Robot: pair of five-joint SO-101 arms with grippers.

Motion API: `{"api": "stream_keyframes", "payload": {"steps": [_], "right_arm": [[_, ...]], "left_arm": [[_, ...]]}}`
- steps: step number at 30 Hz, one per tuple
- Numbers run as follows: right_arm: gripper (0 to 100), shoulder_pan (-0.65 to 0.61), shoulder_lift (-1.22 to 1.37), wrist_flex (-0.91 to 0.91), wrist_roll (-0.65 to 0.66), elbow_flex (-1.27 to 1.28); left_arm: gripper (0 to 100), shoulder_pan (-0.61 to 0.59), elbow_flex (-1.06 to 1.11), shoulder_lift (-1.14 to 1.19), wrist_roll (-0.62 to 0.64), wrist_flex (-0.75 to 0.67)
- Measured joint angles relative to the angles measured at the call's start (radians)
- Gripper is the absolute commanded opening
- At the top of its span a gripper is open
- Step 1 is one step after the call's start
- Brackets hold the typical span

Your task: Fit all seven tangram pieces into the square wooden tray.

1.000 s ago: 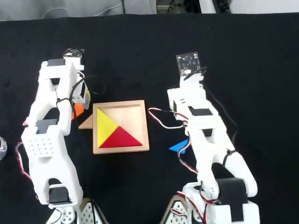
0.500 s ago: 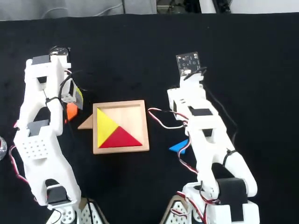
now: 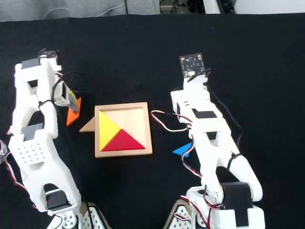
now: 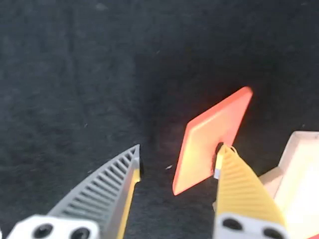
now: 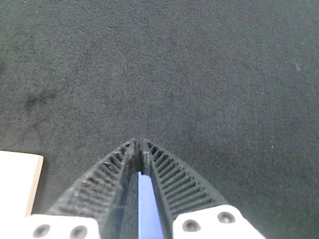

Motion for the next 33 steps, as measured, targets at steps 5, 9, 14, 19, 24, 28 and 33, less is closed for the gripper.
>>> {"api": "stream_keyframes", "payload": {"steps": [5,9,14,19,24,28,33], "right_arm": [[1.1,0.0,0.0,0.0,0.0,0.0],[1.1,0.0,0.0,0.0,0.0,0.0],[1.1,0.0,0.0,0.0,0.0,0.0],[1.1,0.0,0.0,0.0,0.0,0.0],[1.1,0.0,0.0,0.0,0.0,0.0],[1.1,0.0,0.0,0.0,0.0,0.0],[1.1,0.0,0.0,0.0,0.0,0.0]], "left_arm": [[25,0.005,0.035,-0.008,-0.005,-0.055],[24,0.044,0.071,-0.017,-0.003,-0.083],[24,0.094,0.078,0.015,-0.002,-0.118],[19,0.112,-0.025,0.083,-0.008,-0.061],[12,0.16,-0.133,0.155,-0.008,0.012],[12,0.203,-0.189,0.176,-0.008,0.058],[12,0.21,-0.241,0.19,-0.005,0.115]]}}
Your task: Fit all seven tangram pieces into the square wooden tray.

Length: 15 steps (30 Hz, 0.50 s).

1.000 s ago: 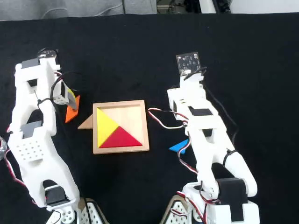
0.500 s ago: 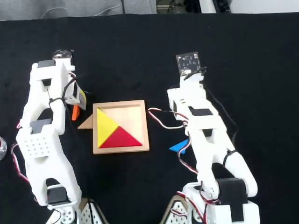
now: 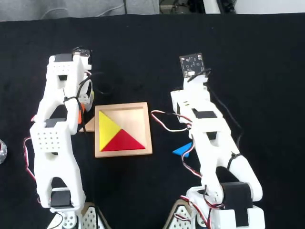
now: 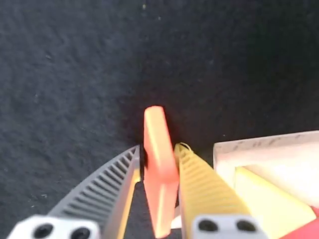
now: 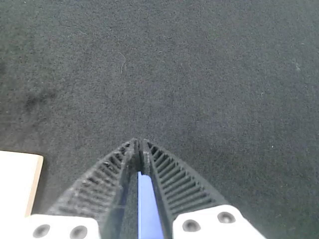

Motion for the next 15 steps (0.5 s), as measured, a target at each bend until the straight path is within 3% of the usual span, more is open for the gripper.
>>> {"api": "stream_keyframes", "payload": {"steps": [3,7,15], "right_arm": [[1.1,0.0,0.0,0.0,0.0,0.0],[1.1,0.0,0.0,0.0,0.0,0.0],[1.1,0.0,0.0,0.0,0.005,0.0]], "left_arm": [[13,0.009,-0.046,0.002,0.0,0.057],[22,0.015,-0.107,0.002,0.0,0.137],[23,0.0,-0.167,0.002,-0.017,0.193]]}}
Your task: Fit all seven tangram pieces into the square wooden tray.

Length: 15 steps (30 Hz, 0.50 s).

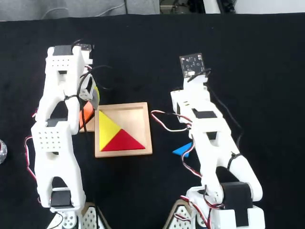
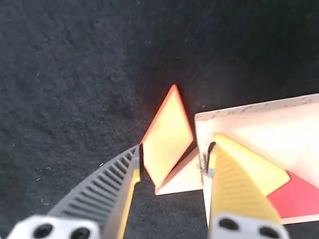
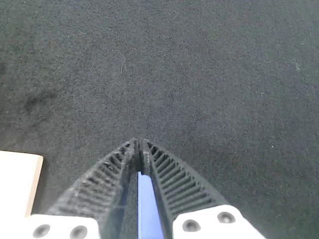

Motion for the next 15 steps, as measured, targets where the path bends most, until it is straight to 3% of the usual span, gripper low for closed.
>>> {"api": "stream_keyframes", "payload": {"steps": [4,10,15], "right_arm": [[1.1,0.0,0.0,0.0,0.029,0.0],[1.1,0.0,0.0,0.0,0.031,0.0],[1.1,0.0,0.0,0.0,0.031,0.0]], "left_arm": [[23,-0.023,-0.006,0.006,-0.124,0.002],[23,-0.06,-0.006,0.014,-0.488,-0.028],[23,-0.063,0.029,0.012,-0.617,-0.055]]}}
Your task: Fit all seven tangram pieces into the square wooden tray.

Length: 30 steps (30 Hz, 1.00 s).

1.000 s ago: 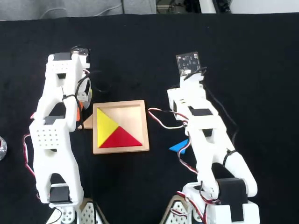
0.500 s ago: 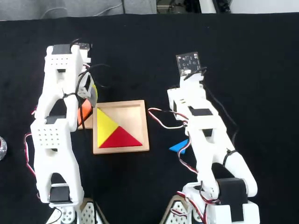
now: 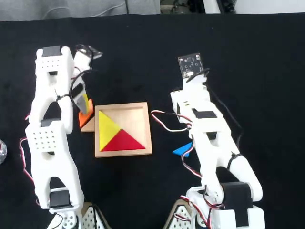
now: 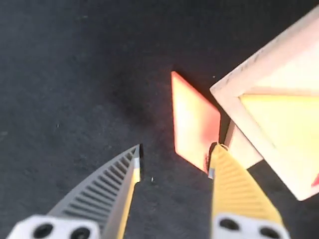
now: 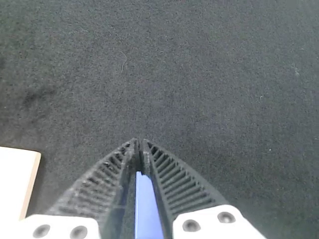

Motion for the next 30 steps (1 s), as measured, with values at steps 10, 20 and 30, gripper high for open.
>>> {"api": "stream_keyframes", "payload": {"steps": [10,20,30], "right_arm": [[1.1,0.0,0.0,0.0,0.0,0.0],[1.1,0.0,0.0,0.0,0.0,0.0],[1.1,0.0,0.0,0.0,0.0,0.0]], "left_arm": [[23,0.018,0.117,0.002,-0.035,-0.077],[21,0.035,0.13,0.0,0.023,-0.109],[20,0.04,0.15,0.0,-0.052,-0.192]]}}
